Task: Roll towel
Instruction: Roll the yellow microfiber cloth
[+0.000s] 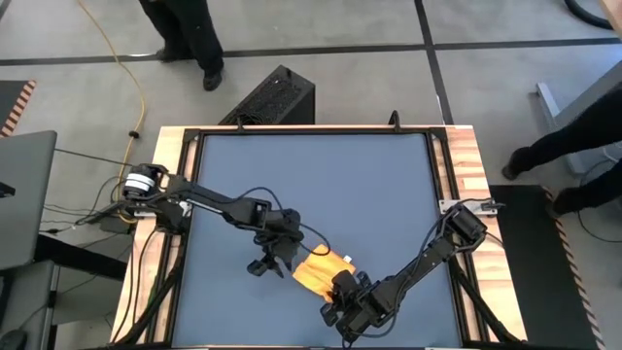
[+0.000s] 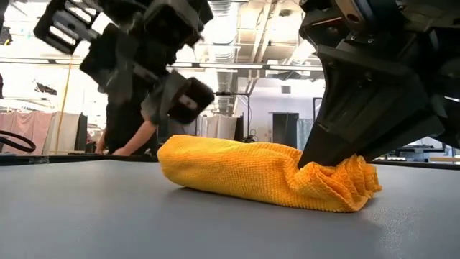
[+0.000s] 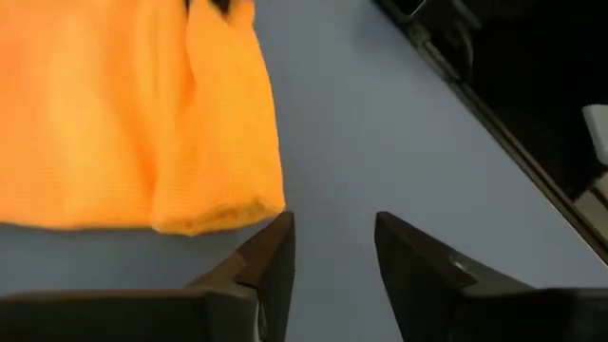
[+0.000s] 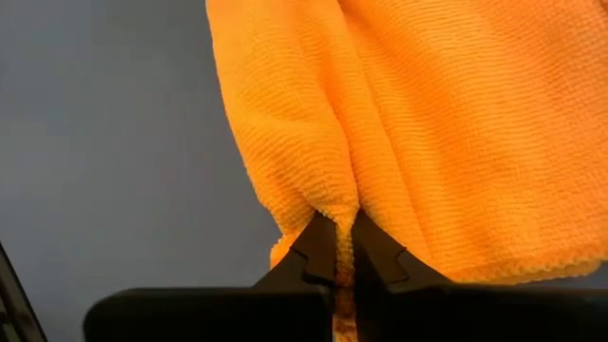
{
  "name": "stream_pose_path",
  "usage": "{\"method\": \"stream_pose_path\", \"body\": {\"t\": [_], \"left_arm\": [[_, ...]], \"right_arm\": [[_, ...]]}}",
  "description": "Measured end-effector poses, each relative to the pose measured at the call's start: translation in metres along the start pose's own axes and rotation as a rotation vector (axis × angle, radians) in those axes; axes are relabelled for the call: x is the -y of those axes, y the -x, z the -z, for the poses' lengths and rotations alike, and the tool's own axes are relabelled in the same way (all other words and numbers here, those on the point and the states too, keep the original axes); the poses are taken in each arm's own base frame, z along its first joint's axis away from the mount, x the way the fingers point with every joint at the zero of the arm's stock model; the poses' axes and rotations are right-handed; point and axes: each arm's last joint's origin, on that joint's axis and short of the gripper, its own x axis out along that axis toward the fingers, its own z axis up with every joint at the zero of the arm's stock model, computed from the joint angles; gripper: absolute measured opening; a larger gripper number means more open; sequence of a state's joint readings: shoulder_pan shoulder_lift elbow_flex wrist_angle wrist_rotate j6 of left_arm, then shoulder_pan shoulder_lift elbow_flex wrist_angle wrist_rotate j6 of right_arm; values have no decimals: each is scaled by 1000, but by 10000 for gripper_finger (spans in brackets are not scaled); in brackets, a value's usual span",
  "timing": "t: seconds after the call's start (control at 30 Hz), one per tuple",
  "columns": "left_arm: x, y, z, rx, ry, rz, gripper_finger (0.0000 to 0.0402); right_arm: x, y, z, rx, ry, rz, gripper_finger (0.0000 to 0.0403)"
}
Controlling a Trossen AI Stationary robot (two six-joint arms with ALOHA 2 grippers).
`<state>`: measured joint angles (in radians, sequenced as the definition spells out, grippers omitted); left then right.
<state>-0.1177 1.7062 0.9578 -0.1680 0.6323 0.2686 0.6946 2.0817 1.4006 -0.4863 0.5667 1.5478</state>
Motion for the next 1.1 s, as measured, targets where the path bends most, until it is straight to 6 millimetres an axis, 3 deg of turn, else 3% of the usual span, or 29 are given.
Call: {"method": "stream_pose_path", "body": {"t": [0.2,0.33,0.5,0.73,0.93,1.1], "left_arm": [[32,20,-7,112,-185,26,114],[49,34,7,290,-264,-64,94],[57,40,30,485,-305,-179,72],[53,27,37,472,-316,-174,62],[43,-3,41,447,-383,-277,62],[21,-27,22,433,-418,-337,62]], "right_arm": [[-3,2,-1,3,-33,-27,29],[-4,7,1,38,-42,-41,29],[-6,19,-1,80,-67,-61,29],[8,19,0,100,-233,10,29],[18,16,8,110,-348,25,29],[19,17,10,109,-371,23,29]]}}
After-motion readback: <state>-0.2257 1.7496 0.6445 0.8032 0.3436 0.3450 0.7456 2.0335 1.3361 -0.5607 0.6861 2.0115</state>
